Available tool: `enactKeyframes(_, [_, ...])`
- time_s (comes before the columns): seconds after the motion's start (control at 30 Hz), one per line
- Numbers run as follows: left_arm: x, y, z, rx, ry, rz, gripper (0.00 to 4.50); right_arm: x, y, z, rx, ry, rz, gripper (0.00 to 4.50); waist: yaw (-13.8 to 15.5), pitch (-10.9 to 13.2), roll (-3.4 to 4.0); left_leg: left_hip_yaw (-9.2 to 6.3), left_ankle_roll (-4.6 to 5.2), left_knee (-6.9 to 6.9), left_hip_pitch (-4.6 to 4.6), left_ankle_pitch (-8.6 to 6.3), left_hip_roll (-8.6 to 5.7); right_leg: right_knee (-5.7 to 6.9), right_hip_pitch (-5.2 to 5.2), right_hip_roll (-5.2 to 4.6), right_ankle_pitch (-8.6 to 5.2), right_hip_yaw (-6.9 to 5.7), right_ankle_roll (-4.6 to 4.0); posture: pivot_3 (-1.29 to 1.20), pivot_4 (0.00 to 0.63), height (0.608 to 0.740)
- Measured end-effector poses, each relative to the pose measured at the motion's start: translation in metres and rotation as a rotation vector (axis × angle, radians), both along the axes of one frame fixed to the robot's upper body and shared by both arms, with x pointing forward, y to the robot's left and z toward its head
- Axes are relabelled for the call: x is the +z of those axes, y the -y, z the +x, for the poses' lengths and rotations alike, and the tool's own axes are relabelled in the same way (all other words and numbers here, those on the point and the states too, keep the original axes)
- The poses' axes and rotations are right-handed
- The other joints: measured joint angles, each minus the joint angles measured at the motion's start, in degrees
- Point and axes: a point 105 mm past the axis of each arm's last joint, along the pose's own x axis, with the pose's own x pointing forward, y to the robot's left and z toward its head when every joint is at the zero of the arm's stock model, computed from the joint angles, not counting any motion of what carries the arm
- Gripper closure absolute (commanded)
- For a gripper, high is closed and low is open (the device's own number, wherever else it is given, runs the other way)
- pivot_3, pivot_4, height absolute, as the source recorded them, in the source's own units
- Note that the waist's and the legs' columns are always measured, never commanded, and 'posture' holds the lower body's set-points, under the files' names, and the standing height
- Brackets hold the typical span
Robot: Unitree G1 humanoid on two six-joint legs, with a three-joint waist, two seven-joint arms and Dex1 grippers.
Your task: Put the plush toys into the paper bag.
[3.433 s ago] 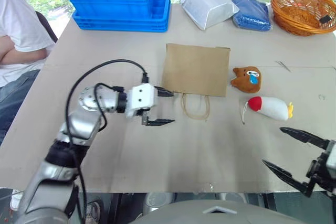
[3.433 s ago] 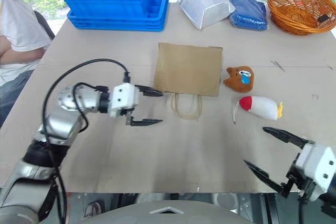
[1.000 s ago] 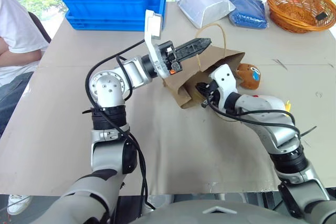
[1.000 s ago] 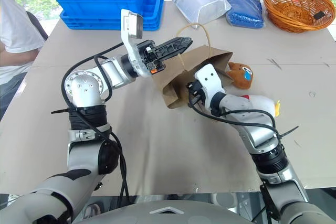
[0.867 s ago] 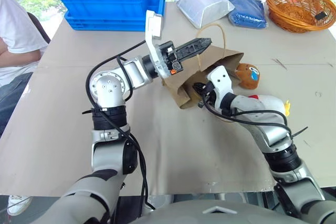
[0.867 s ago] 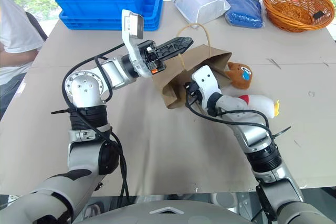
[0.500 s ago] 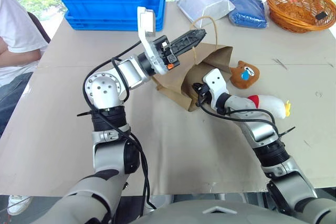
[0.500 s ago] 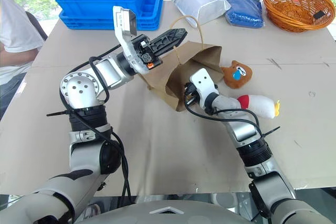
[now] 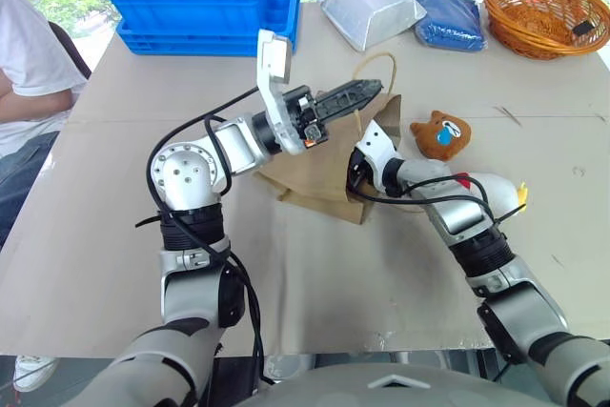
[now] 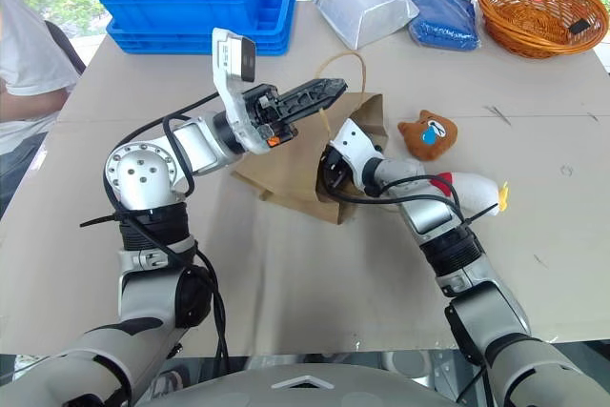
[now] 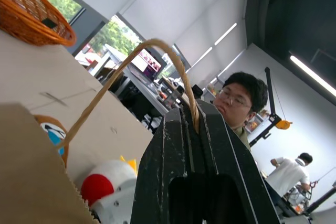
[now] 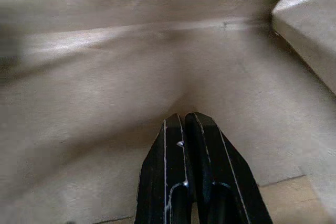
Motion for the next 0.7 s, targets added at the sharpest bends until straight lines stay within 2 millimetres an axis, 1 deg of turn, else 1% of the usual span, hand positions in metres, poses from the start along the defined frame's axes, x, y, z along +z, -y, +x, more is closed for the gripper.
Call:
enactKeyframes(0.1, [0.002,-0.001,0.001,0.009,0.014,-0.010,4.44,-0.001,-0.002,-0.005,0.077,0.046,-0.074,4.50,0.0,0.0,0.00,-0.01,0.00,0.00,0.01,0.00,-0.01,0.00,0.00,0.00,0.00,-0.01,0.00,0.00,0.150,0.740])
enactKeyframes(0.2, [0.003,0.000,0.001,0.008,0.020,-0.016,4.44,-0.001,-0.004,-0.006,0.117,0.072,-0.119,4.50,-0.1,0.0,0.00,0.01,-0.01,0.00,0.02,0.01,0.00,0.00,0.00,0.00,0.00,0.01,0.00,0.00,0.150,0.740])
enactKeyframes(0.5, [0.003,0.006,-0.008,-0.010,0.042,-0.022,4.44,0.003,-0.018,0.003,0.200,0.165,-0.251,4.50,-0.5,0.0,0.01,-0.01,-0.06,-0.01,0.04,0.03,0.01,0.01,0.00,-0.02,0.00,0.00,-0.01,0.00,0.150,0.740])
enactKeyframes(0.6, [0.006,0.006,-0.007,-0.003,0.045,-0.035,4.44,0.002,-0.029,0.000,0.235,0.169,-0.204,4.50,-0.9,0.0,0.00,-0.04,-0.06,-0.02,0.04,0.03,0.02,0.01,0.01,-0.02,0.00,0.00,-0.01,0.00,0.150,0.740])
enactKeyframes(0.63, [0.007,0.005,-0.007,0.002,0.045,-0.042,4.44,0.000,-0.034,-0.005,0.259,0.154,-0.149,4.50,-1.1,0.0,0.00,-0.05,-0.07,-0.06,0.03,0.03,0.02,0.01,0.00,-0.02,0.00,0.00,-0.01,0.00,0.150,0.740])
enactKeyframes(0.7, [0.009,0.004,-0.007,0.007,0.046,-0.050,4.44,-0.004,-0.041,-0.012,0.290,0.129,-0.098,4.50,-1.3,0.0,0.00,-0.07,-0.07,-0.08,0.03,0.03,0.03,0.01,-0.01,-0.02,0.00,-0.01,-0.01,0.00,0.150,0.740])
